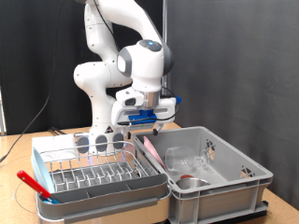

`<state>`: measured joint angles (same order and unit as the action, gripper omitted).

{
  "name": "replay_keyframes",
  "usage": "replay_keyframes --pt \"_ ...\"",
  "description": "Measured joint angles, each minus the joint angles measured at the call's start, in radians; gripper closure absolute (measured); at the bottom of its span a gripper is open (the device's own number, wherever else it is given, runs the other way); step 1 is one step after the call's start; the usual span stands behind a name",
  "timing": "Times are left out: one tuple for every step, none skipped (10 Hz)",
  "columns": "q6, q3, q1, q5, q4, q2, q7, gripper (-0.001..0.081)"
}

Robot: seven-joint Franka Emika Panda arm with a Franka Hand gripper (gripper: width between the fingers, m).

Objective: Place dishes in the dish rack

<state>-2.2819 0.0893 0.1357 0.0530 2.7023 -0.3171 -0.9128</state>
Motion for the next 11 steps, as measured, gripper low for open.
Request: replay_keyframes --pt "-0.03 -0.001 0.0 0.006 0.011 0.012 0.0 0.0003" --pt "-0.053 -0.003 0.0 0.007 0.017 0.023 0.0 0.0003" --pt "-0.068 -0.008 0.0 0.007 0.019 0.036 0.0 0.0003" --pt "-0.079 -0.013 0.0 0.006 0.02 0.045 -0.001 0.0003" --pt "-0.083 -0.018 0.001 0.004 0.02 0.054 -0.001 0.0003" --pt "-0.083 -0.024 0.001 0.002 0.02 0.058 -0.001 0.0003" --pt "-0.083 -0.029 0.001 0.002 0.02 0.06 -0.005 0.0053" --pt "-0.083 -0.031 0.001 0.001 0.02 0.061 -0.012 0.0053" --pt "-0.083 -0.034 0.001 0.0 0.02 0.062 -0.022 0.0233" --pt "-0.083 -0.036 0.001 -0.001 0.02 0.063 -0.03 0.0233" --pt "-0.083 -0.037 0.001 -0.001 0.02 0.063 -0.034 0.0437"
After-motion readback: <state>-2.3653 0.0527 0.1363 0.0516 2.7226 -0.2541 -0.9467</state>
